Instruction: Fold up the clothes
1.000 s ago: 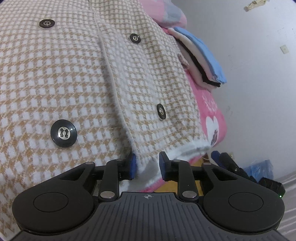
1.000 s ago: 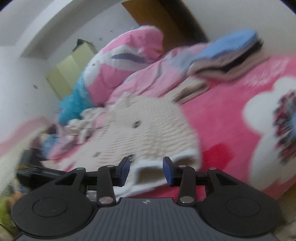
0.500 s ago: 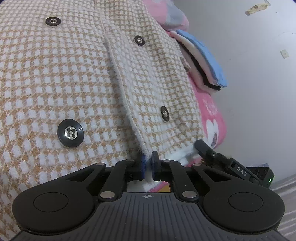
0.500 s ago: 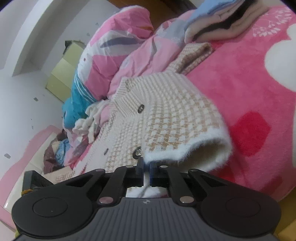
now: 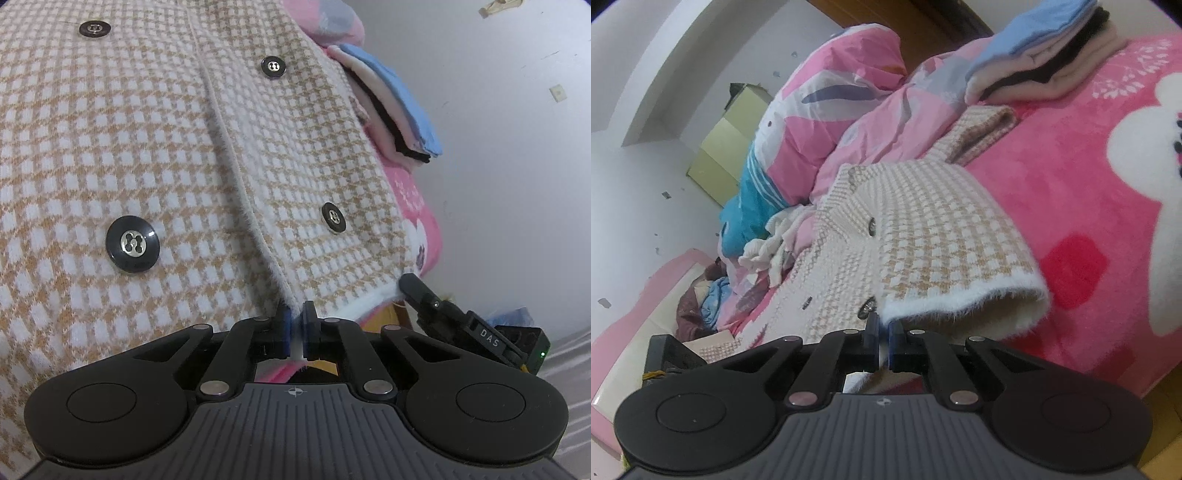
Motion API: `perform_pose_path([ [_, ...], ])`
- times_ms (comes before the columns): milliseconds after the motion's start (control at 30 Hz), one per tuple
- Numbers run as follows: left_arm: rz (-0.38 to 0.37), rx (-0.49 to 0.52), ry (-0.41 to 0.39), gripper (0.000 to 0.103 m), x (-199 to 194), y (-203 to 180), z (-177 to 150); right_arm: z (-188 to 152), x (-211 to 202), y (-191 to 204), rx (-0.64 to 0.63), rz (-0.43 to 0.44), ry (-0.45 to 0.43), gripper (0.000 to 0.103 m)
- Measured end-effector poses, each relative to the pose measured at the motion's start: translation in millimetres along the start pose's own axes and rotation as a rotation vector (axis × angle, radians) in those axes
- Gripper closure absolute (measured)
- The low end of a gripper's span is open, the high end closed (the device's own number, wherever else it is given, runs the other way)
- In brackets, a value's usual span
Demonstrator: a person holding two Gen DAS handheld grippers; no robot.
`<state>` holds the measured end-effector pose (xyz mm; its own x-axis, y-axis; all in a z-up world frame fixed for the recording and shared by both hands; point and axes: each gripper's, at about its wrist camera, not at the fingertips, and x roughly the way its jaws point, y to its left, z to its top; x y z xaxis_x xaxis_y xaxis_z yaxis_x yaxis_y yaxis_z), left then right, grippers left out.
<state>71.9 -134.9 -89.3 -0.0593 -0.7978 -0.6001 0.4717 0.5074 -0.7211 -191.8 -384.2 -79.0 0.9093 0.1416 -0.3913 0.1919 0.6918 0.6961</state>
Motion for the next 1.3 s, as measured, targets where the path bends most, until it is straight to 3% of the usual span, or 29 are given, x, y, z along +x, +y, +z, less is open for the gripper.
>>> perform_pose_path([
  [400,0.035,0.042,-0.014,0.096,-8,-15,-1,-6,6,-5,-0.018,-0.04,0.023,0.099],
  [633,0.088,0.152,-0.108,0.096,-43,-32,-3,-8,10,-10,-0.006,-0.055,0.035,0.099],
  [800,0.079,0.283,-0.155,0.094,-29,-60,7,-9,13,-8,-0.031,-0.084,0.045,0.098],
  [933,0.103,0.313,-0.085,0.094,14,-63,10,-6,11,-2,-0.065,-0.126,0.079,0.093],
  [1000,0.122,0.288,-0.043,0.094,30,-57,13,-3,1,5,-0.132,-0.154,0.101,0.091],
  [1067,0.092,0.239,-0.024,0.094,33,-46,16,3,-17,20,-0.251,-0.182,0.104,0.091],
  [1167,0.029,0.156,-0.007,0.094,32,-28,18,25,-34,45,-0.349,-0.139,0.094,0.086],
  [1300,-0.066,0.019,0.026,0.093,36,-3,22,63,7,96,-0.461,-0.076,0.1,0.073],
])
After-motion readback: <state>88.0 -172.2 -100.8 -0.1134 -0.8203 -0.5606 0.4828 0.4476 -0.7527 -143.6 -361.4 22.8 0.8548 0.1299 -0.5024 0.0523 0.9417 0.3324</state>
